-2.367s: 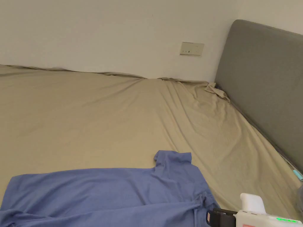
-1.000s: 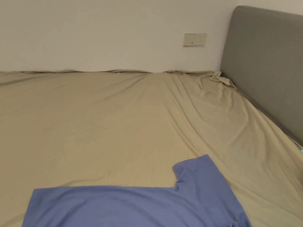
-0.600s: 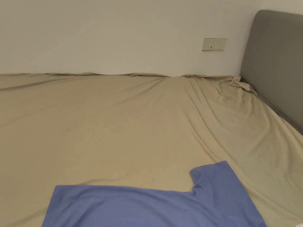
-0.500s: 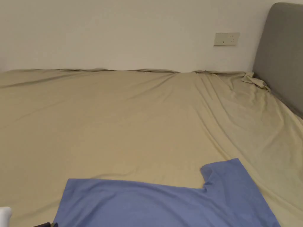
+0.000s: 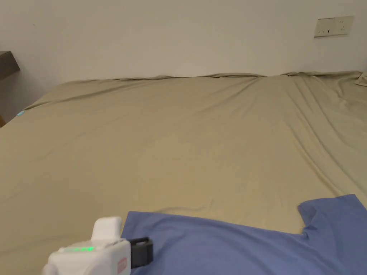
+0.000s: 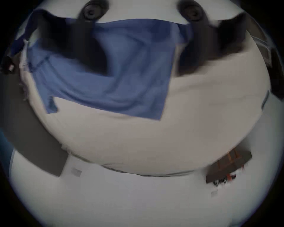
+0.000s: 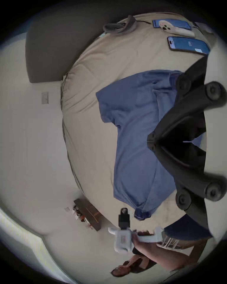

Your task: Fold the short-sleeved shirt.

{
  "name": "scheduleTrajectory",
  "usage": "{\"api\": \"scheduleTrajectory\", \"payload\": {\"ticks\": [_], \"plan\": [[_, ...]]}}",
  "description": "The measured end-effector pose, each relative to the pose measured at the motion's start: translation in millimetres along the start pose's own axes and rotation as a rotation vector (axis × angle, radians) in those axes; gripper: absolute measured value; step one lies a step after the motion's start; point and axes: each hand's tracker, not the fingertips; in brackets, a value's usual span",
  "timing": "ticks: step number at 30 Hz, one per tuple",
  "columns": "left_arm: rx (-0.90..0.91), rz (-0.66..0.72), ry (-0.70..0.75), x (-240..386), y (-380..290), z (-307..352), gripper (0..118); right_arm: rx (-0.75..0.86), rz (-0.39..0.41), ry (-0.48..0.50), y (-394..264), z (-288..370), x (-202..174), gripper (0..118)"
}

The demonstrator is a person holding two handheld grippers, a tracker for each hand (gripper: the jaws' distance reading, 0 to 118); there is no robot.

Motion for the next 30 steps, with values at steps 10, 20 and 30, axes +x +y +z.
{"api": "scheduleTrajectory", "payload": {"ticks": [10,20,30], "plan": [[-0.143,0.012,0.02,14,46,-111,75,-0.034,-0.058,-0.126,2,-12,52,2],[-0.092,0.144,-0.248,8,86,-43,0,-0.131,-0.109,-0.172,104,-125,124,115],[-0.12,0.113,-0.22,-3,85,-66,0,-0.472,-0.035,-0.382,112,-234,158,77]]}}
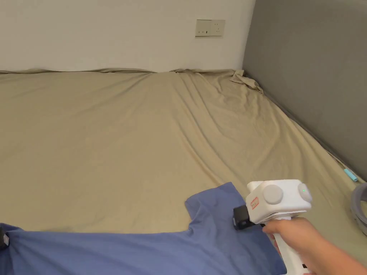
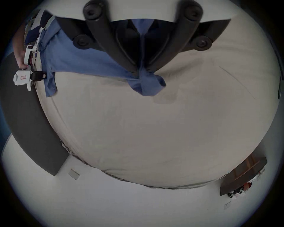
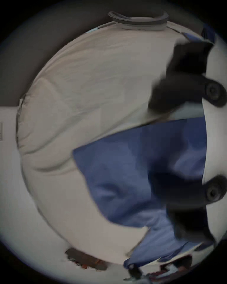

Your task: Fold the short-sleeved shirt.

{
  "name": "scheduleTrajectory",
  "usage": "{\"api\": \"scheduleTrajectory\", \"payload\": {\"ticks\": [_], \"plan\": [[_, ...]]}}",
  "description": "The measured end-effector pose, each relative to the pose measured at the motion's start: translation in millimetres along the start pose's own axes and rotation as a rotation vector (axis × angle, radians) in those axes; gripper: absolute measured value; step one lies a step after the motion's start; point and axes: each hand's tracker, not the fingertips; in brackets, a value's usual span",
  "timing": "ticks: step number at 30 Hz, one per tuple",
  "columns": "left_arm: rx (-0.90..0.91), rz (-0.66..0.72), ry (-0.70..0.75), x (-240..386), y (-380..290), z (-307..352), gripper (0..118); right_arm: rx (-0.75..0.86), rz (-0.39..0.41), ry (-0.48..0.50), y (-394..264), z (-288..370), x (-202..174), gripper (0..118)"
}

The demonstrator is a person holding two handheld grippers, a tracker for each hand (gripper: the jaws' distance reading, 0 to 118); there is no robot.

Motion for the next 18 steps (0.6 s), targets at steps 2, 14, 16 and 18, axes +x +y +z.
{"api": "scheduleTrajectory", "payload": {"ticks": [2,14,16,18], "plan": [[-0.005,0.0,0.007,-5,-1,-1,0,0.097,0.081,-0.077,-8,14,-11,40],[0.055,-0.03,-0.143,-12,-5,60,0,0.314,0.097,0.187,-51,152,-3,3],[0.07,-0.065,-0.177,-16,-13,83,0,0.342,0.112,0.194,-76,180,1,3],[0.073,-0.083,-0.206,-25,-25,106,0,0.345,0.111,0.2,-107,206,1,3]]}}
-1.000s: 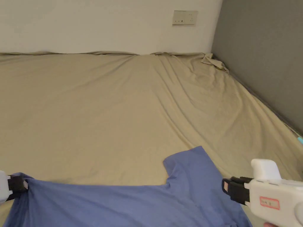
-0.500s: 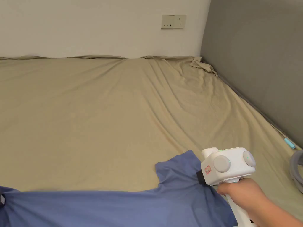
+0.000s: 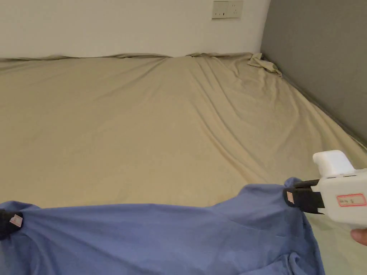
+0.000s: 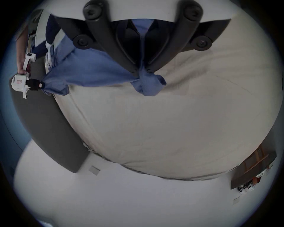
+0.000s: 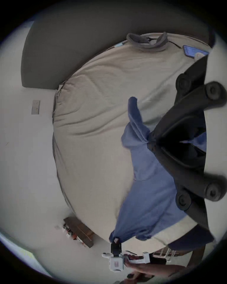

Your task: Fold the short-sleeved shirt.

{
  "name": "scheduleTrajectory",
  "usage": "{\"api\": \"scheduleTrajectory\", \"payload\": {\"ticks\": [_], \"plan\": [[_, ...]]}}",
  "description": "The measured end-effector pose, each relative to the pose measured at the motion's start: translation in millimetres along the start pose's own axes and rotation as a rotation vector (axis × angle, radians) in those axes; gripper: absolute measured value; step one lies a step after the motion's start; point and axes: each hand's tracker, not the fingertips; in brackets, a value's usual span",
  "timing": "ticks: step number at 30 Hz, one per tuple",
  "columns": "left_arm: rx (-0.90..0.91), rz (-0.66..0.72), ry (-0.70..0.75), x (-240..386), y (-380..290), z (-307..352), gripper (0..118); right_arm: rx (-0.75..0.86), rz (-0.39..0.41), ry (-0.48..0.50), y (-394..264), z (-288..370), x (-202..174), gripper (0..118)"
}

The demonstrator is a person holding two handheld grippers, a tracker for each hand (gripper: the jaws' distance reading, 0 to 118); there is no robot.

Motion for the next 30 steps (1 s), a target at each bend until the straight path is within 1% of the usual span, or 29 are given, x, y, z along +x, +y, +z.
{"api": "scheduleTrajectory", "payload": {"ticks": [2,5,7,8,10,12,14,16,17,20,22,23,24,25,26,27,28,29,30], "plan": [[-0.001,-0.002,-0.028,-5,-13,20,0,-0.001,-0.022,0.012,-22,22,-3,3],[-0.012,0.001,-0.066,-16,-36,41,0,-0.049,-0.049,-0.009,-59,40,-8,3],[-0.046,-0.034,-0.092,-23,-53,47,0,-0.108,-0.094,-0.002,-82,43,-9,3],[-0.078,-0.05,-0.089,-28,-63,48,0,-0.128,-0.118,0.002,-95,40,-7,3],[-0.143,-0.057,-0.04,-34,-79,44,0,-0.177,-0.139,-0.027,-115,30,-9,3],[-0.158,-0.046,0.008,-39,-93,33,0,-0.234,-0.139,-0.047,-131,13,-10,3],[-0.195,-0.024,0.027,-45,-101,14,0,-0.282,-0.167,-0.034,-141,-3,-10,3],[-0.222,-0.021,0.081,-50,-107,-6,0,-0.299,-0.141,-0.078,-150,-21,-5,3],[-0.224,-0.01,0.089,-53,-109,-16,0,-0.313,-0.097,-0.12,-151,-29,-5,3],[-0.231,-0.006,0.096,-53,-113,-31,0,-0.343,-0.104,-0.124,-157,-49,-1,3],[-0.208,-0.04,0.119,-49,-114,-29,0,-0.365,-0.077,-0.139,-162,-61,-2,3],[-0.206,-0.049,0.13,-46,-115,-30,0,-0.36,-0.078,-0.144,-164,-67,-3,3],[-0.199,-0.061,0.143,-43,-117,-30,3,-0.352,-0.078,-0.149,-168,-70,-4,3],[-0.18,-0.081,0.163,-39,-120,-26,14,-0.349,-0.073,-0.156,-167,-70,-5,6],[-0.164,-0.111,0.203,-36,-121,-22,48,-0.355,-0.057,-0.164,-161,-64,-7,13],[-0.159,-0.139,0.277,-34,-118,-17,91,-0.348,-0.03,-0.153,-156,-59,-8,30],[-0.155,-0.123,0.339,-34,-114,-8,118,-0.33,0.009,-0.147,-152,-46,-10,64],[-0.131,-0.08,0.349,-49,-110,-1,118,-0.302,0.026,-0.138,-145,-32,-10,114],[0.013,-0.007,0.274,-50,-109,21,118,-0.252,0.02,-0.132,-138,-17,-11,118]]}}
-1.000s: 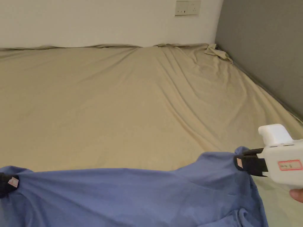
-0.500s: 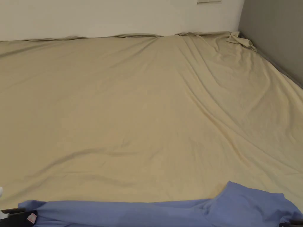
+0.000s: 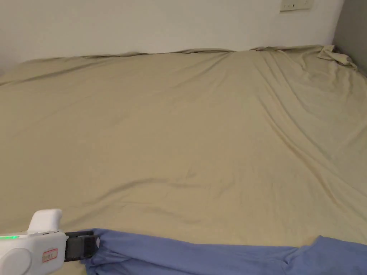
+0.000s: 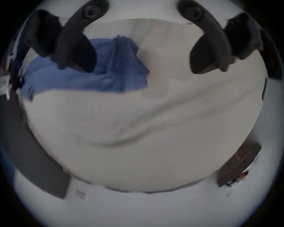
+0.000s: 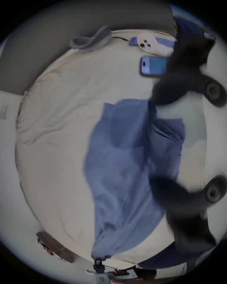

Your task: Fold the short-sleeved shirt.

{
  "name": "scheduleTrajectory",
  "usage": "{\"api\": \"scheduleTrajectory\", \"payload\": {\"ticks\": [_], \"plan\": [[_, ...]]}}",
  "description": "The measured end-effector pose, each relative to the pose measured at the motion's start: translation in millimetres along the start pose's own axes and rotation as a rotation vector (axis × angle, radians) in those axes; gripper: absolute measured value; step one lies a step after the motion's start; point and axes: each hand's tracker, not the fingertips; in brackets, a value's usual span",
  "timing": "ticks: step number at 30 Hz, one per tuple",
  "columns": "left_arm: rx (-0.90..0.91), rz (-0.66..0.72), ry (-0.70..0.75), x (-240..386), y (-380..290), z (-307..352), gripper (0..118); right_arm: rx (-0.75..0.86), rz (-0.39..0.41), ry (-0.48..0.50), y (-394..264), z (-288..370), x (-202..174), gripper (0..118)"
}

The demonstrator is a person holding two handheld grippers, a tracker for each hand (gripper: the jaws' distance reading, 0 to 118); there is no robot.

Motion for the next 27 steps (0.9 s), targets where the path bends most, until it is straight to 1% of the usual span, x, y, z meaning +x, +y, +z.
{"api": "scheduleTrajectory", "payload": {"ticks": [1,2,4,5,6,7,8,9,10,11,12,13,14,15,16,17,18,19,20,21,22,24,25,26,27], "plan": [[0.032,0.073,-0.035,-7,3,15,118,0.093,-0.027,0.005,2,28,2,116],[0.083,0.141,-0.059,-12,2,30,118,0.187,-0.043,0.025,9,61,-10,117],[0.143,0.214,-0.044,-13,-5,62,118,0.264,-0.115,0.044,17,97,-16,118],[0.141,0.231,-0.033,-11,-10,68,118,0.296,-0.152,0.076,22,111,-21,114],[0.118,0.231,-0.027,-9,-16,69,118,0.321,-0.178,0.116,23,90,-15,100],[0.018,0.218,-0.034,-8,-20,63,117,0.358,-0.202,0.16,24,93,-21,60],[-0.118,0.202,-0.053,-7,-22,56,117,0.372,-0.203,0.193,25,92,-28,60],[-0.097,0.217,-0.082,-5,-33,53,110,0.365,-0.19,0.221,27,89,-35,38],[-0.04,0.222,-0.167,-5,-42,53,88,0.349,-0.177,0.237,24,80,-41,3],[-0.042,0.249,-0.244,-9,-46,46,4,0.338,-0.188,0.33,23,77,-46,2],[-0.072,0.29,-0.282,-14,-51,41,0,0.316,-0.178,0.418,22,75,-48,2],[-0.073,0.326,-0.342,-21,-50,36,0,0.321,-0.185,0.476,19,76,-52,2],[-0.037,0.337,-0.373,-28,-50,32,0,0.331,-0.192,0.499,18,75,-51,2],[0.012,0.35,-0.421,-29,-44,37,0,0.341,-0.173,0.497,18,78,-50,2],[0.083,0.287,-0.439,-40,-39,30,0,0.344,-0.16,0.504,17,81,-49,2],[0.099,0.291,-0.527,-51,-37,22,42,0.351,-0.152,0.515,17,84,-46,2],[0.087,0.297,-0.574,-57,-34,10,104,0.356,-0.141,0.529,16,86,-45,2],[0.021,0.293,-0.612,-64,-25,-3,118,0.359,-0.138,0.55,15,89,-43,2],[0.014,0.298,-0.642,-74,-21,-5,118,0.368,-0.141,0.562,14,92,-39,2],[-0.035,0.293,-0.604,-74,-18,-17,118,0.376,-0.145,0.57,13,95,-37,2],[-0.082,0.264,-0.565,-73,-15,-29,118,0.388,-0.144,0.582,11,98,-35,2],[-0.233,0.176,-0.524,-57,-4,-68,118,0.408,-0.16,0.637,7,103,-32,2],[-0.251,0.18,-0.489,-49,-6,-80,118,0.406,-0.177,0.705,5,102,-30,2],[-0.262,0.171,-0.488,-43,-7,-88,118,0.395,-0.195,0.77,3,102,-30,2],[-0.196,0.146,-0.494,-39,-9,-89,118,0.384,-0.211,0.803,2,102,-30,2]]}}
